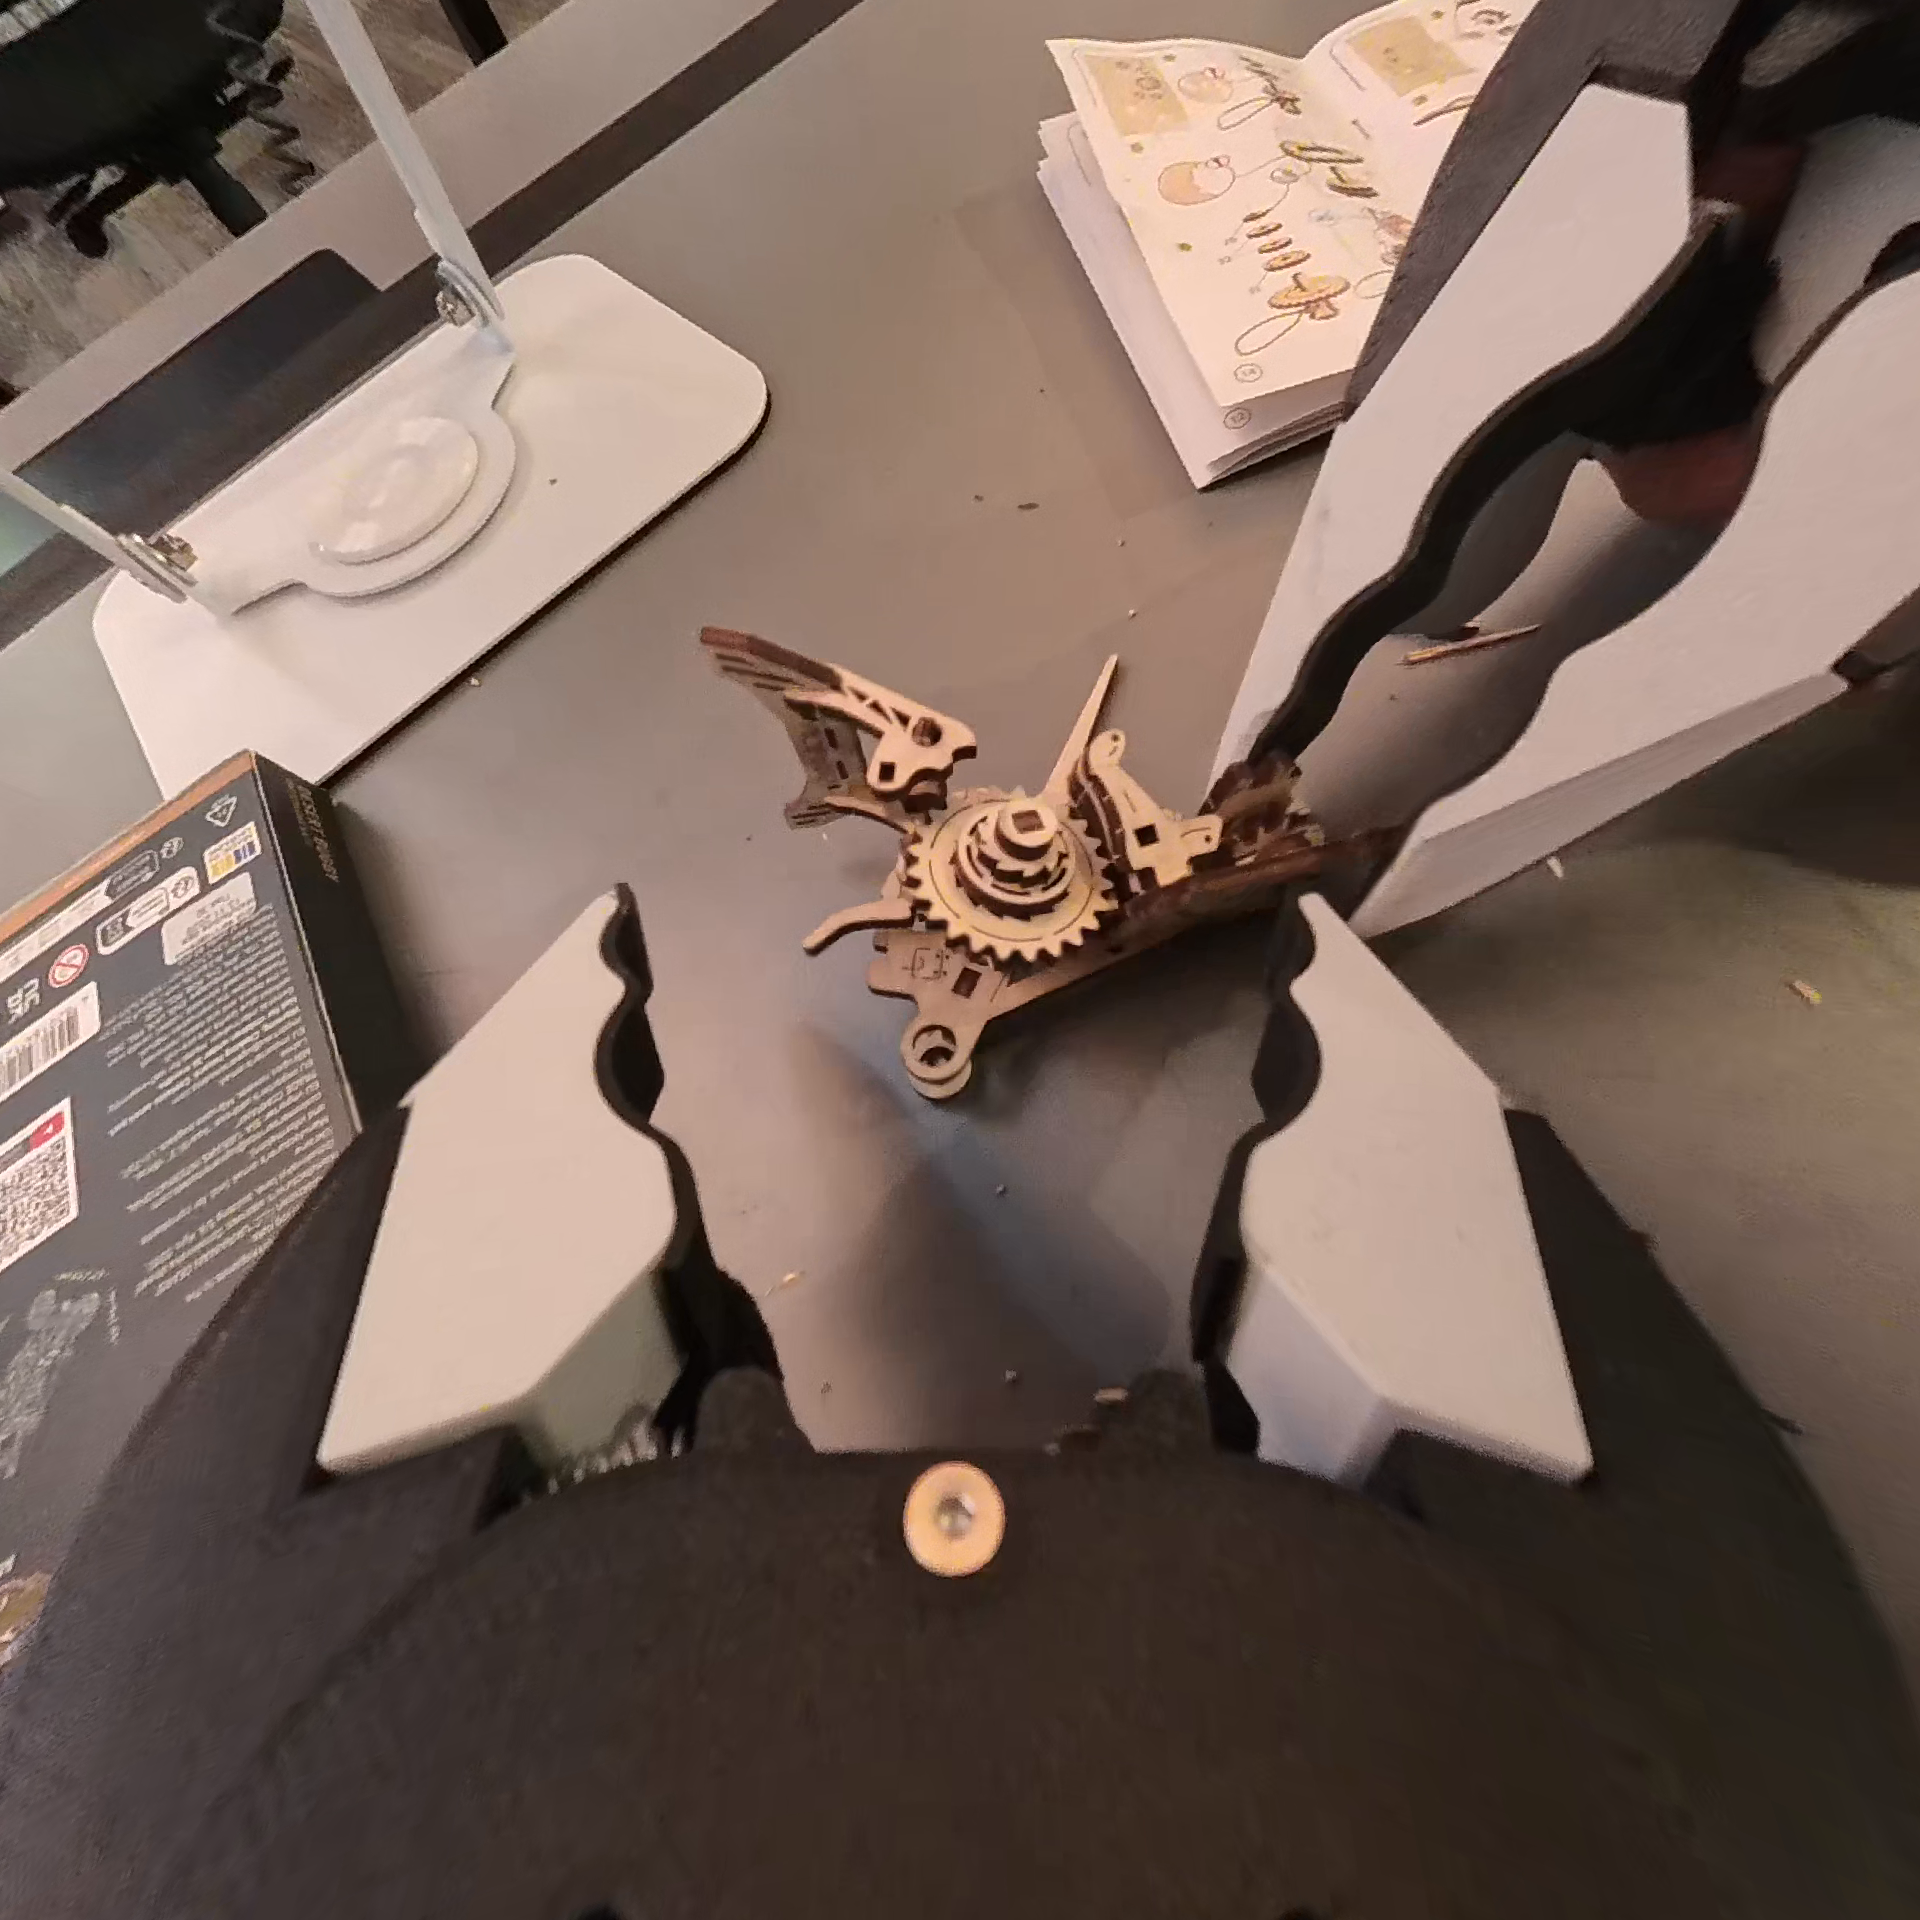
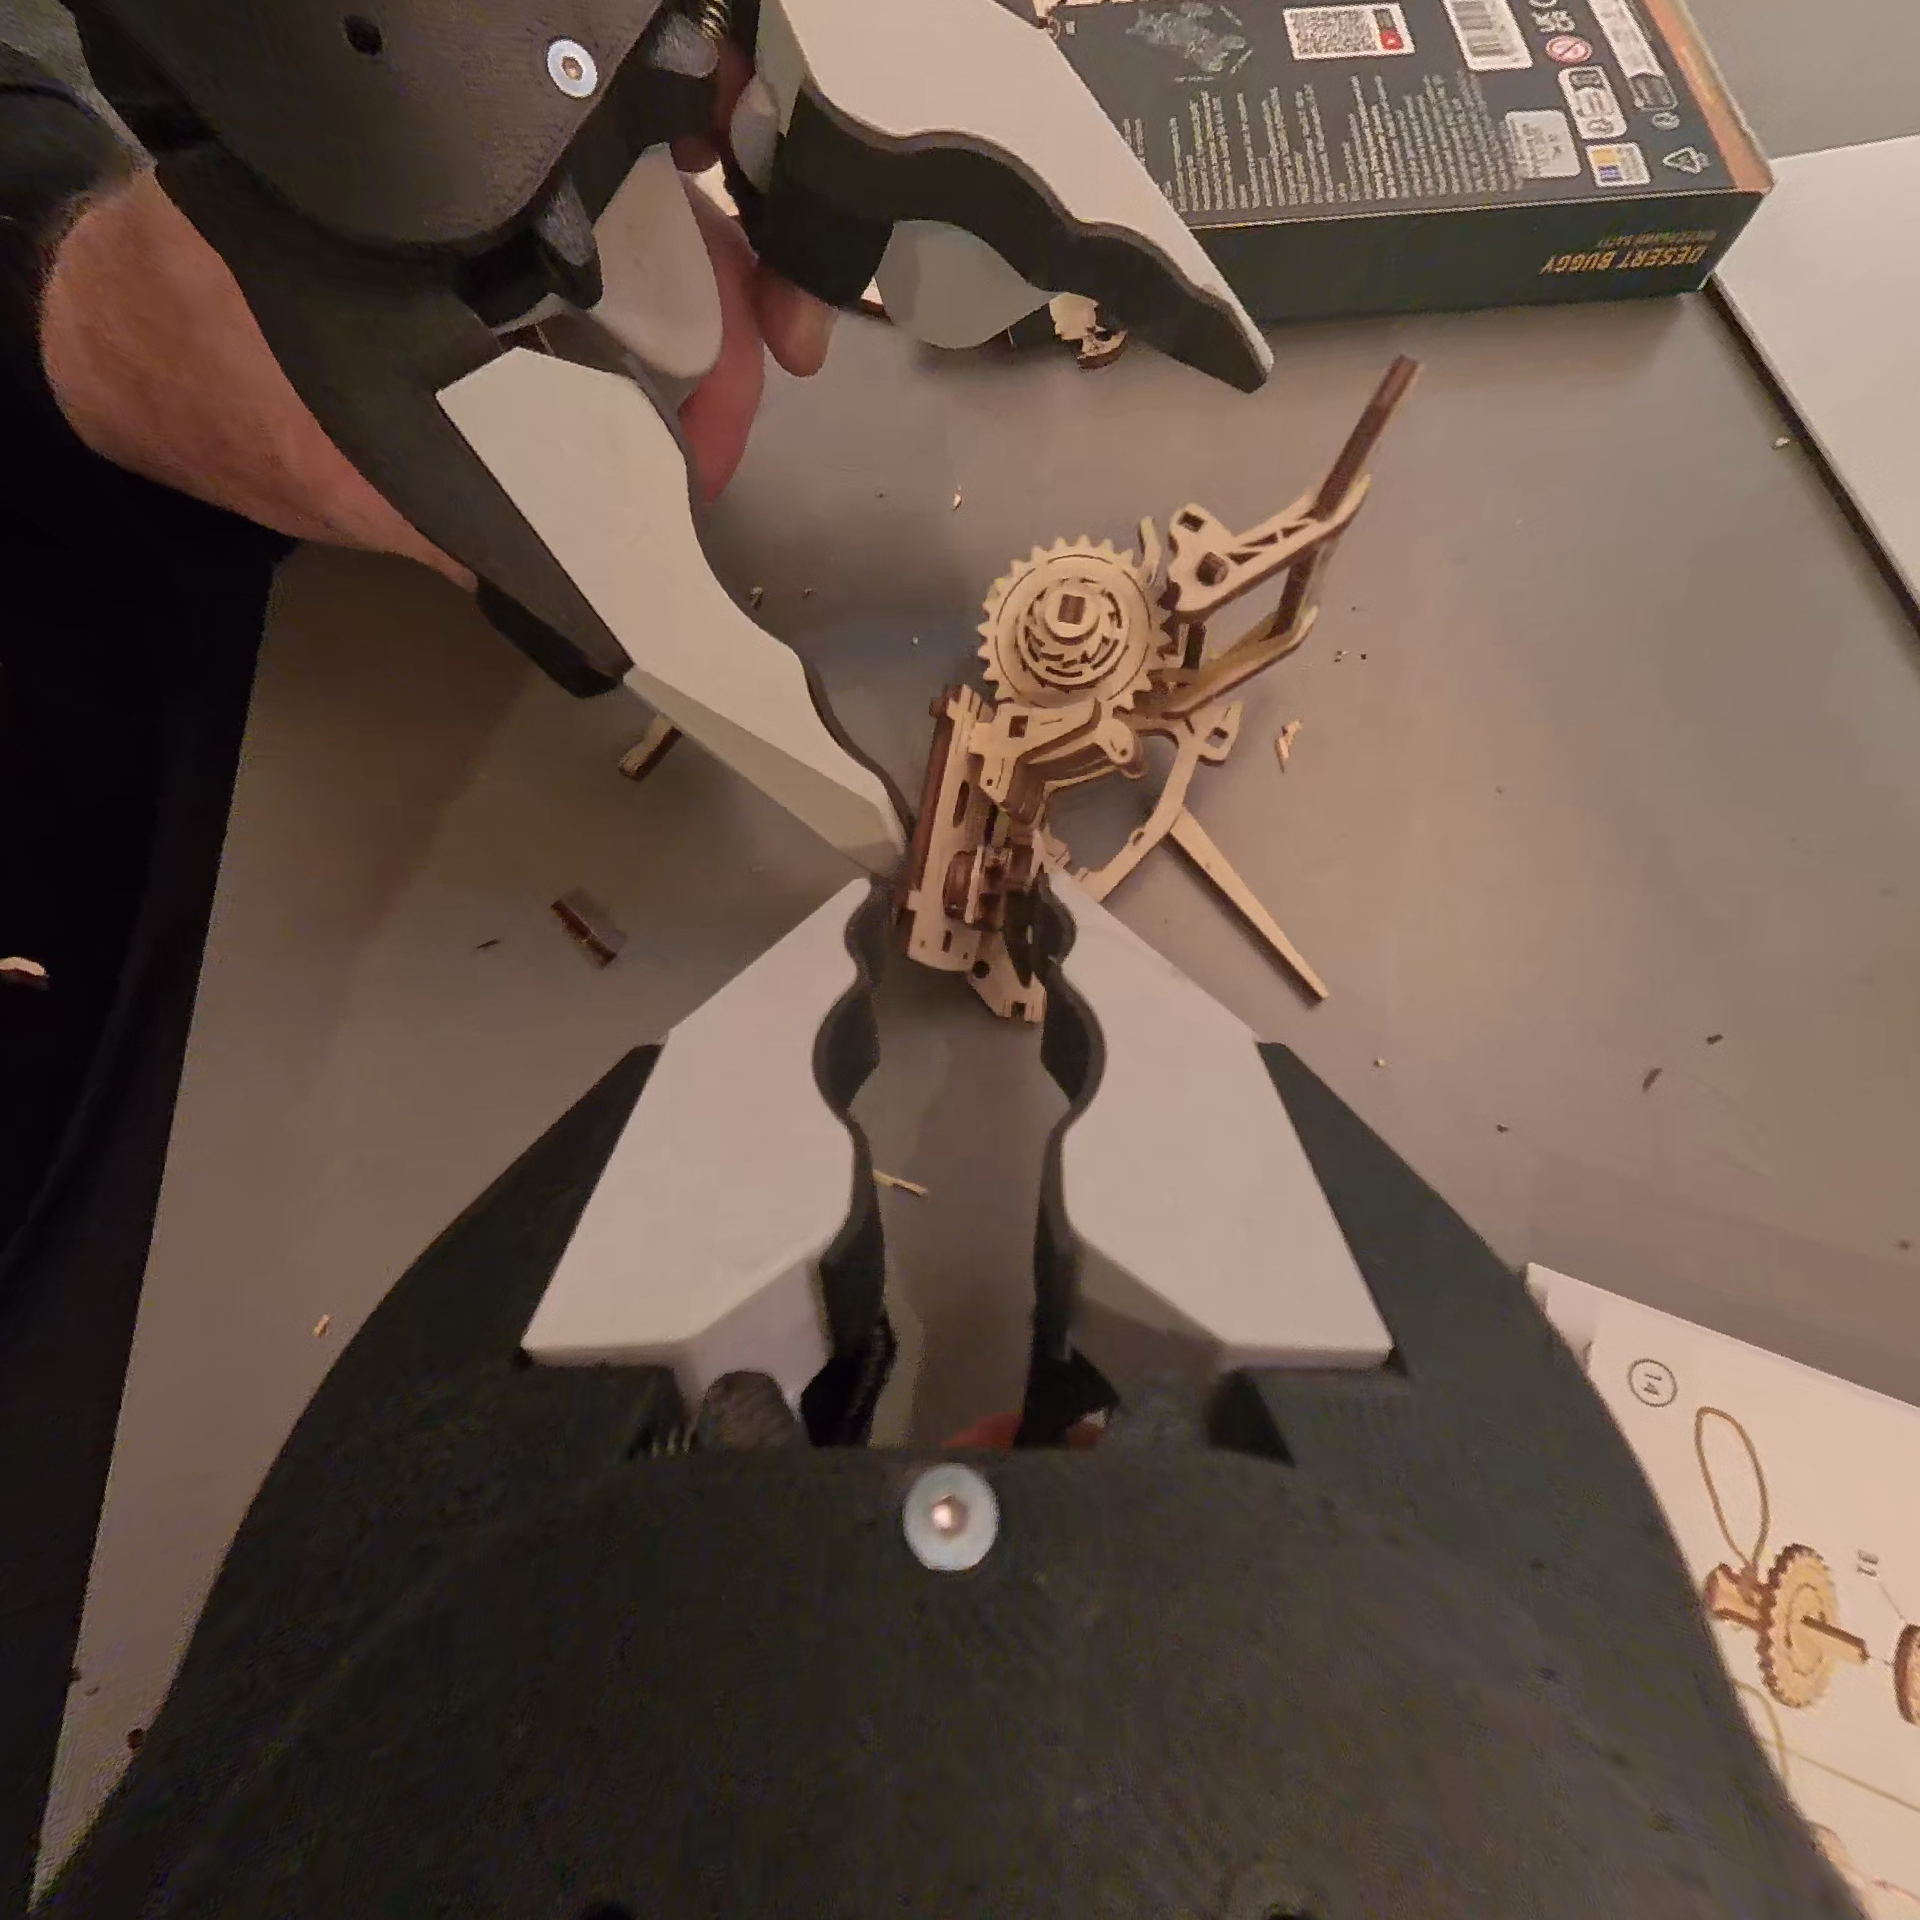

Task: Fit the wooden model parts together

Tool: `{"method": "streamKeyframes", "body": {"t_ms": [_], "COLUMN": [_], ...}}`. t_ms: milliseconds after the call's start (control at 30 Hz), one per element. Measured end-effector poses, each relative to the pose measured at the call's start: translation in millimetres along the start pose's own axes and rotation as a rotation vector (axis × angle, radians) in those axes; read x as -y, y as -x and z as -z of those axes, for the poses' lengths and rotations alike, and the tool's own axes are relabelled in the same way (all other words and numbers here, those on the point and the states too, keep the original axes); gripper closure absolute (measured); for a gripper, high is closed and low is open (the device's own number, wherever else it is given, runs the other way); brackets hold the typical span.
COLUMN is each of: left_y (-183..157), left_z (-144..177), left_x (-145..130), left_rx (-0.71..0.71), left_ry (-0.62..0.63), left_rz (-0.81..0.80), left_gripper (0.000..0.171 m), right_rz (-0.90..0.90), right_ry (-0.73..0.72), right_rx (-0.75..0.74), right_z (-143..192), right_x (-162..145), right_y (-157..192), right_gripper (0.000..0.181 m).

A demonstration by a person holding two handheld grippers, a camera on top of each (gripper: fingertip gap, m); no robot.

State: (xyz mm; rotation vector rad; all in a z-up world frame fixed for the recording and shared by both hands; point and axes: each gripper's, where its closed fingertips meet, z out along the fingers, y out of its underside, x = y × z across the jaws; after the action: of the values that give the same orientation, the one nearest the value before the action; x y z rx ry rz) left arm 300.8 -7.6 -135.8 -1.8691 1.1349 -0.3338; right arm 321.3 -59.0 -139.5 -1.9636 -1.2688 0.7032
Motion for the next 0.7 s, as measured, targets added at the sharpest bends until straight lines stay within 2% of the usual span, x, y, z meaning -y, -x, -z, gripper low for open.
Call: {"method": "streamKeyframes", "body": {"t_ms": [167,300,700], "left_y": [3.5,2.9,1.7], "left_z": [2.2,3.8,-3.5], "left_x": [-1.8,-3.2,-4.7], "left_rx": [-0.031,-0.049,-0.071], "left_ry": [-0.003,-0.003,0.030], "left_rz": [0.035,0.036,0.028], "left_gripper": [0.059,0.063,0.060], "right_rz": [0.065,0.028,0.017], "right_ry": [0.024,-0.020,-0.013], "right_rx": [-0.039,-0.018,-0.013], "right_z": [-5.8,-2.7,-6.1], "right_x": [-1.7,2.1,2.2], "right_y": [2.6,3.4,2.4], "right_gripper": [0.149,0.150,0.149]}}
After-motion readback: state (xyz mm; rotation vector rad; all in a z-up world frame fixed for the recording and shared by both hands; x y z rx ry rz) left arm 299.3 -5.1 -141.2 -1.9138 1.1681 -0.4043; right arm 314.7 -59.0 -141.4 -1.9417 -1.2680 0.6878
